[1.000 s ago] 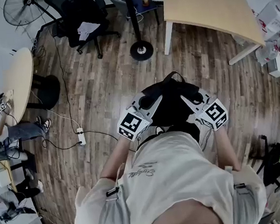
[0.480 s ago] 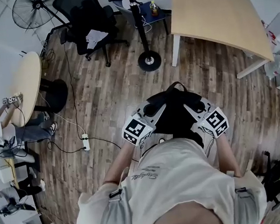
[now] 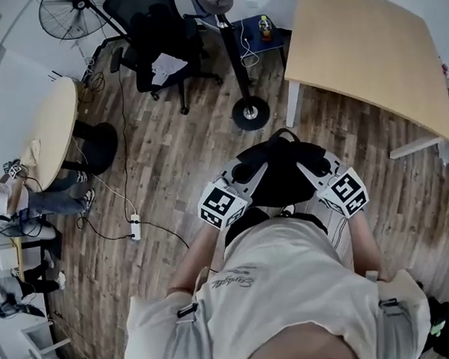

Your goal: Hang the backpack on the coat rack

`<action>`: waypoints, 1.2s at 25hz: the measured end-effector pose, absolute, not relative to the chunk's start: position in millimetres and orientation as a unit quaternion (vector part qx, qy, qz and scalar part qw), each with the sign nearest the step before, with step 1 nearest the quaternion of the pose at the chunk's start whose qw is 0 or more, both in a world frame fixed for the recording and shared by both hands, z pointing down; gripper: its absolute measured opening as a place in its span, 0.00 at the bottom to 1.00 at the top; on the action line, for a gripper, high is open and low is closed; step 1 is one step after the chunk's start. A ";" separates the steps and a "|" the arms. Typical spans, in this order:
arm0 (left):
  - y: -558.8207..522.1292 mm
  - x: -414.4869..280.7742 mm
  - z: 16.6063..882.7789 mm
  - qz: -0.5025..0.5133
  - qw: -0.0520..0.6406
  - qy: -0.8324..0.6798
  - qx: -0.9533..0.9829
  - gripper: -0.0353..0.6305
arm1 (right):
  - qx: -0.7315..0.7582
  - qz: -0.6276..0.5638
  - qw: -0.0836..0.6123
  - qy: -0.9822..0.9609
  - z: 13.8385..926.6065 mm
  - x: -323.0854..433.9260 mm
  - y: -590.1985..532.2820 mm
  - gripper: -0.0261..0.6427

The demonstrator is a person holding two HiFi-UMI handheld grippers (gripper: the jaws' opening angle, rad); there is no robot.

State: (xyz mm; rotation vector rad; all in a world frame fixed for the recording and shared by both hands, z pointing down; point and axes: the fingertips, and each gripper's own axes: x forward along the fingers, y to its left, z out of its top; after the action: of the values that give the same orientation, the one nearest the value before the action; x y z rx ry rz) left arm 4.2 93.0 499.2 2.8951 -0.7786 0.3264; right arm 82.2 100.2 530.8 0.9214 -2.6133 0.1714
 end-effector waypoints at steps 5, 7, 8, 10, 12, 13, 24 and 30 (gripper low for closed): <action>52.8 15.2 496.1 0.112 0.068 -0.273 0.953 0.12 | 0.314 0.051 0.186 -0.930 528.4 94.3 54.4 0.08; 31.5 18.5 496.1 0.112 0.070 -0.278 0.952 0.12 | 0.309 0.052 0.187 -0.931 528.3 97.6 32.0 0.08; 21.7 18.9 497.6 0.112 0.071 -0.279 0.951 0.12 | 0.307 0.053 0.188 -0.931 529.9 98.0 22.0 0.08; 5.0 17.8 501.9 0.112 0.073 -0.279 0.951 0.12 | 0.303 0.059 0.190 -0.932 534.8 96.6 5.1 0.08; -11.8 15.6 505.9 0.112 0.075 -0.278 0.951 0.12 | 0.298 0.065 0.192 -0.933 539.8 94.4 -11.3 0.08; -21.2 14.5 507.8 0.111 0.076 -0.277 0.951 0.12 | 0.295 0.070 0.193 -0.933 542.1 93.2 -20.4 0.08; -132.7 -3.3 513.1 0.114 0.093 -0.272 0.951 0.12 | 0.286 0.100 0.205 -0.931 548.6 76.1 -132.7 0.08; -189.0 -19.5 520.6 0.120 0.090 -0.271 0.951 0.12 | 0.289 0.099 0.203 -0.930 557.3 59.7 -190.1 0.08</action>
State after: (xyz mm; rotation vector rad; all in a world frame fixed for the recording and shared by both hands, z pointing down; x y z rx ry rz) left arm -19.5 -189.0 520.6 2.8279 -0.8065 0.3568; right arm 59.7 -190.1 557.3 0.8074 -2.5967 0.2756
